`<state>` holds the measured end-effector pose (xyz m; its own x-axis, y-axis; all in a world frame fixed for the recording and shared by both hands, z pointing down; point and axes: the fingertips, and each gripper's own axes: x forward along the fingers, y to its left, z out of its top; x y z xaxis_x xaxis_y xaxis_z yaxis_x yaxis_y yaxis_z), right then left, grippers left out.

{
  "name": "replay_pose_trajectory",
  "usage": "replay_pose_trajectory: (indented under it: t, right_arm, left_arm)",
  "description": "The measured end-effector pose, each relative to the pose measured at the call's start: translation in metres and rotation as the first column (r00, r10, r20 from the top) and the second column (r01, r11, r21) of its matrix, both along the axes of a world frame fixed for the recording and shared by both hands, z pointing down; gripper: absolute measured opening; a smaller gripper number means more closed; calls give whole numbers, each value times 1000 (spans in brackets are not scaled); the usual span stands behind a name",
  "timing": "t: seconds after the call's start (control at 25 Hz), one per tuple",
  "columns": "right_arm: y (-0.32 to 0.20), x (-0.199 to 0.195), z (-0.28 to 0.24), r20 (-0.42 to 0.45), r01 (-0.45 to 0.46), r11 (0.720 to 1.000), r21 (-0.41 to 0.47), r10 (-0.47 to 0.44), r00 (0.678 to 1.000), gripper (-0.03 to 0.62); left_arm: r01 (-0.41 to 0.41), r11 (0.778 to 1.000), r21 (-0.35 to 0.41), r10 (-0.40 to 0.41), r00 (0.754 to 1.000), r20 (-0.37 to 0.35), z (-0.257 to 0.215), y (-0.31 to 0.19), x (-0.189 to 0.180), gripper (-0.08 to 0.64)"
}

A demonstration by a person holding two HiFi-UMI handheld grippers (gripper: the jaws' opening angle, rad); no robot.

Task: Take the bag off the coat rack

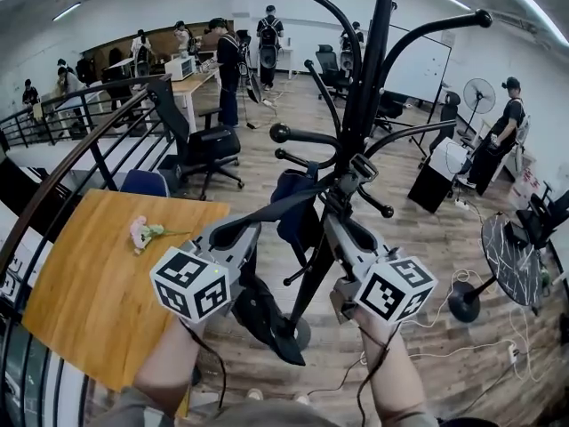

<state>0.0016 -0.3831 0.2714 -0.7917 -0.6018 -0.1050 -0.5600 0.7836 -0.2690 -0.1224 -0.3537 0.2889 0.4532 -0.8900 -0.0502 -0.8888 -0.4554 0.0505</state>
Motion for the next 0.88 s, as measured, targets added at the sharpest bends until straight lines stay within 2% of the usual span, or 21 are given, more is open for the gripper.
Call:
replay_pose_trajectory:
  t: [0.24,0.56,0.72,0.88]
  right_arm:
    - [-13,-5,-25,46,9,1000,-3,-8,999,66]
    - [-11,-12,-60,89,84,996,35,-87,992,75]
    - [2,-11,-99,39,67,977,204,-77,996,55]
    - [8,-18,-133,26,104,960,259,-114,993,55]
  left_arm:
    - [-21,1000,21,22,999,-39,-24,-3,1,15]
    - [-40,997,69,46,995,-84,-59,-4,-3,15]
    - [-13,992,126,32,988,-149,-87,0,-25,15]
    - [15,983,184,11,990,-140,-123,12,-43,15]
